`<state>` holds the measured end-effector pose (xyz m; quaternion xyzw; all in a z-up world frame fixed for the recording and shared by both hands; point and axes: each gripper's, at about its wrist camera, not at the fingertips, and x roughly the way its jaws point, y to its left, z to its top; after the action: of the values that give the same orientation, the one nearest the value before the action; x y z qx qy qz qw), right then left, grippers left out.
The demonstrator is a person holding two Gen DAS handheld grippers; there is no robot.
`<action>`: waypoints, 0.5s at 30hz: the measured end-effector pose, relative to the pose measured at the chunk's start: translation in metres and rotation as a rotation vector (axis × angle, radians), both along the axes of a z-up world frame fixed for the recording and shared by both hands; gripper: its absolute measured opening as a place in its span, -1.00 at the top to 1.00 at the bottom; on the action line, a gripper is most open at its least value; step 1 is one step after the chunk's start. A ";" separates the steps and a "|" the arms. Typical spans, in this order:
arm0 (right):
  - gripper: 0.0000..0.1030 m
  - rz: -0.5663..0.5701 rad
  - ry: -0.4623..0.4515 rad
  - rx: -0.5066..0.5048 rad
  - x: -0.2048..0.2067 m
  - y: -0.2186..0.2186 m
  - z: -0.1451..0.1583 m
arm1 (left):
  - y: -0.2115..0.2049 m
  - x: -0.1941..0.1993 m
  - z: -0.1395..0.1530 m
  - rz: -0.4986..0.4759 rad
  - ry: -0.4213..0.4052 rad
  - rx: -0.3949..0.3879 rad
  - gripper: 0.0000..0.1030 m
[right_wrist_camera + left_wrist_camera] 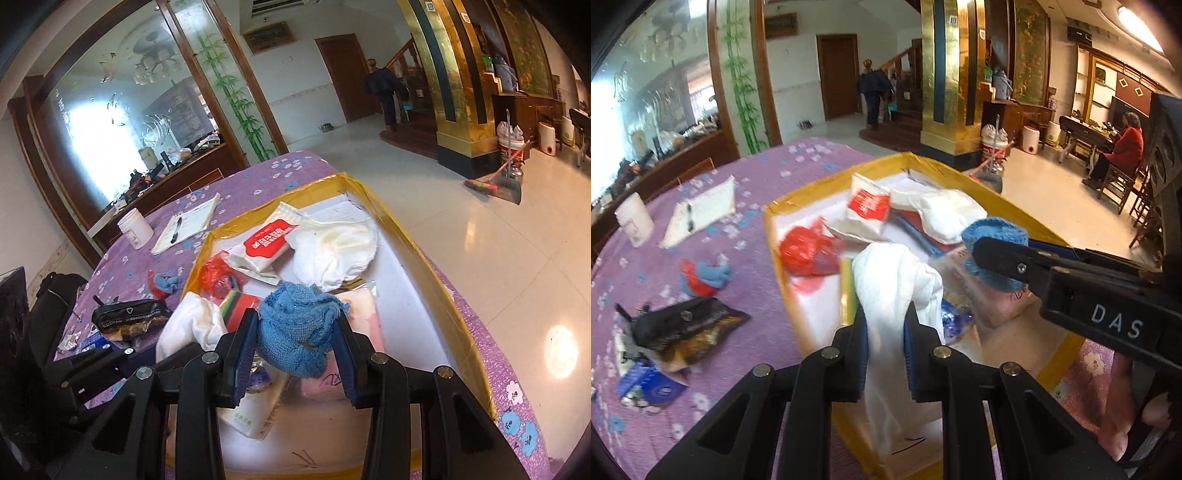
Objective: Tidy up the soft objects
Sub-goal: 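Lift the white cloth and blue knit cloth and carry them over the box, then lower both cloths into the box and open both tools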
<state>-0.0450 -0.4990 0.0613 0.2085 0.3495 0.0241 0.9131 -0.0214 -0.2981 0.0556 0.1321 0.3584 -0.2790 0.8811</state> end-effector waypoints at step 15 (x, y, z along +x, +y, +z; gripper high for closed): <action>0.17 0.049 0.049 -0.058 0.037 0.021 -0.003 | 0.009 -0.001 -0.006 -0.019 -0.036 -0.039 0.64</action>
<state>-0.0082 -0.4779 0.0585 0.1737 0.3771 0.0311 0.9092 -0.0221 -0.2892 0.0499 0.1235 0.3357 -0.2920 0.8870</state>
